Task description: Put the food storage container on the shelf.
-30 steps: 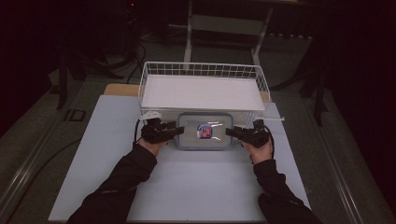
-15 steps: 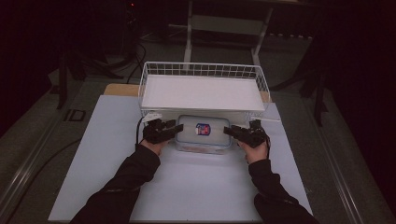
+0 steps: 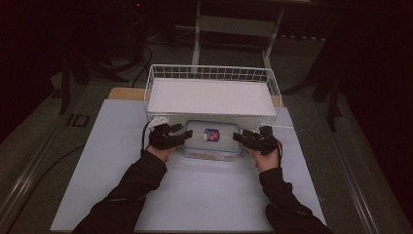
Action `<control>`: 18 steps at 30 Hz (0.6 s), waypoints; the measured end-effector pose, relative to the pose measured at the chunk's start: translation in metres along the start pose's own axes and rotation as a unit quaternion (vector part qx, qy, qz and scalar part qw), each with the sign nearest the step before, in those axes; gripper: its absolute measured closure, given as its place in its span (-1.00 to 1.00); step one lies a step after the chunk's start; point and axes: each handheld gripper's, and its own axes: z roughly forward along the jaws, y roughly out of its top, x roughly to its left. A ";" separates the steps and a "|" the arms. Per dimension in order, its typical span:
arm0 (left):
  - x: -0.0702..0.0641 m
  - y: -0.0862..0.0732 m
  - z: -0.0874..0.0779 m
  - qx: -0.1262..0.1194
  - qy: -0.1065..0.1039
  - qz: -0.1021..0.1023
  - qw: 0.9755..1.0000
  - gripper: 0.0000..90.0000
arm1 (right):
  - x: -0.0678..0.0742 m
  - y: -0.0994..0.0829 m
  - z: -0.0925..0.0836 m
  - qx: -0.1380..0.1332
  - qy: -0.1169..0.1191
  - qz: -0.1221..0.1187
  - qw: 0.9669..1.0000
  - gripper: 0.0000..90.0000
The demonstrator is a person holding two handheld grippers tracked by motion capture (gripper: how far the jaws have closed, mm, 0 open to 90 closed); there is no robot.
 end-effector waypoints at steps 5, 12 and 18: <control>-0.002 0.002 -0.009 0.012 -0.037 -0.004 0.999 -0.43 | 0.010 0.001 -0.009 -0.001 0.004 -0.011 1.000 -0.16; -0.008 -0.005 -0.024 0.021 -0.048 -0.004 0.999 -0.62 | 0.028 -0.003 -0.019 -0.001 0.025 -0.026 0.999 -0.16; -0.015 -0.012 -0.036 0.028 -0.058 0.006 0.998 -0.67 | 0.049 -0.012 -0.018 0.008 0.049 -0.041 0.998 -0.16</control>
